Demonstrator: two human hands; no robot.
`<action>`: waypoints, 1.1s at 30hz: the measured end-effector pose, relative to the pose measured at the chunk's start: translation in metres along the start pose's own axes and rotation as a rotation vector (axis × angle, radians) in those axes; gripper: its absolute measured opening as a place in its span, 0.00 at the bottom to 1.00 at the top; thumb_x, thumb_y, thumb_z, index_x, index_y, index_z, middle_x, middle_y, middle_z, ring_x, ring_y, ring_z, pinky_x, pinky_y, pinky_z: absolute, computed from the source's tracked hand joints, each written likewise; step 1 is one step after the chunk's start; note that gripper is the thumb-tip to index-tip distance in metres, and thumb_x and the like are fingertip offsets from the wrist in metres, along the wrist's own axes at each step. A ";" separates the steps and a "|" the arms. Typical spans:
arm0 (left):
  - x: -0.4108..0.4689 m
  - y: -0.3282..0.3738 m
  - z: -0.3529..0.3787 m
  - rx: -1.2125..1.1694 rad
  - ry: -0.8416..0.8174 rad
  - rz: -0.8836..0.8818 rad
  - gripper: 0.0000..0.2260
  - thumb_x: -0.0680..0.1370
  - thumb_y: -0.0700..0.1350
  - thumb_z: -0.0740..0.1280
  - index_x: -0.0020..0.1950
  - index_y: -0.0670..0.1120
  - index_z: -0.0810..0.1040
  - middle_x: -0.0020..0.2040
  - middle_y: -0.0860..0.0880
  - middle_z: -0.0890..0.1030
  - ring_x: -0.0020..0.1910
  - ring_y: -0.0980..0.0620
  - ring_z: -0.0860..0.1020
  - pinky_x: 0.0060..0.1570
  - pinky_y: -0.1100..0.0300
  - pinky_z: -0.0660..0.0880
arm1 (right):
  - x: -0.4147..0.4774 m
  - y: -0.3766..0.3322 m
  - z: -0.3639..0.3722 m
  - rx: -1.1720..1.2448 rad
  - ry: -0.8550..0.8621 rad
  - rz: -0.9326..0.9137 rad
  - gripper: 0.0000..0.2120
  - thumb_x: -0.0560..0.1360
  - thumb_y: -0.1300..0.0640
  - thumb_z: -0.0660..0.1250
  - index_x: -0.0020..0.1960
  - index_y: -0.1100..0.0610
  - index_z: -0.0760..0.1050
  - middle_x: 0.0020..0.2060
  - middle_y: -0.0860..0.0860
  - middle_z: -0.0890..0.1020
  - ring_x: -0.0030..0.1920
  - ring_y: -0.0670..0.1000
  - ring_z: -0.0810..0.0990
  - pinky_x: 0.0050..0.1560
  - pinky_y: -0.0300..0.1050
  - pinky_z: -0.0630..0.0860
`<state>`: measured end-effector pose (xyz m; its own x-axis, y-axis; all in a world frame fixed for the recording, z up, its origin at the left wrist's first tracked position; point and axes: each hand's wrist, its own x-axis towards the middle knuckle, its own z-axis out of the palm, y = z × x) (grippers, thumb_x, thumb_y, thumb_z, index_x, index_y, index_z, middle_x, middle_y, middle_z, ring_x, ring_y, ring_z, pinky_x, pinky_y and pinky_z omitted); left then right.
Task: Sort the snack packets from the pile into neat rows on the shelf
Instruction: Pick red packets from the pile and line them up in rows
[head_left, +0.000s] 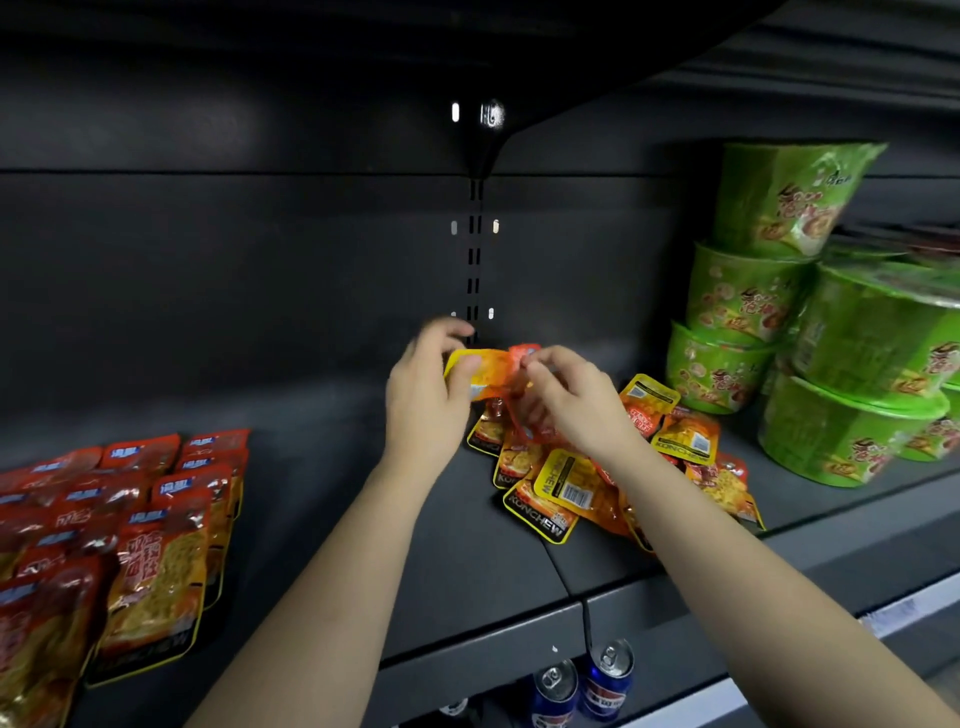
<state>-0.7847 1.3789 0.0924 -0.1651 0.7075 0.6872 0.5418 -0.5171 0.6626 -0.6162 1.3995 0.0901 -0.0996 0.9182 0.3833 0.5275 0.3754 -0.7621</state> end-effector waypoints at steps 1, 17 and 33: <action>-0.001 0.001 0.002 -0.058 -0.049 0.013 0.09 0.76 0.40 0.67 0.54 0.51 0.76 0.47 0.55 0.78 0.41 0.55 0.78 0.43 0.58 0.75 | 0.001 -0.003 0.001 0.139 -0.016 0.055 0.09 0.81 0.50 0.59 0.53 0.54 0.74 0.36 0.53 0.84 0.35 0.51 0.83 0.40 0.48 0.81; -0.010 0.012 0.010 -0.095 -0.355 0.115 0.11 0.67 0.57 0.74 0.41 0.51 0.82 0.43 0.56 0.77 0.46 0.58 0.75 0.45 0.68 0.69 | 0.002 0.007 -0.004 0.563 -0.010 0.272 0.22 0.74 0.66 0.68 0.63 0.54 0.64 0.44 0.56 0.84 0.38 0.49 0.82 0.35 0.39 0.75; -0.022 -0.017 0.038 0.067 -0.612 -0.277 0.06 0.80 0.47 0.64 0.53 0.55 0.79 0.46 0.56 0.79 0.47 0.57 0.77 0.50 0.58 0.75 | -0.001 0.027 -0.028 0.375 0.180 0.283 0.08 0.78 0.60 0.65 0.57 0.58 0.75 0.49 0.52 0.83 0.49 0.50 0.83 0.48 0.43 0.79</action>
<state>-0.7592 1.3907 0.0550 0.1806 0.9653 0.1885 0.5997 -0.2600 0.7568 -0.5779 1.4048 0.0839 0.1677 0.9667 0.1931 0.1696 0.1646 -0.9717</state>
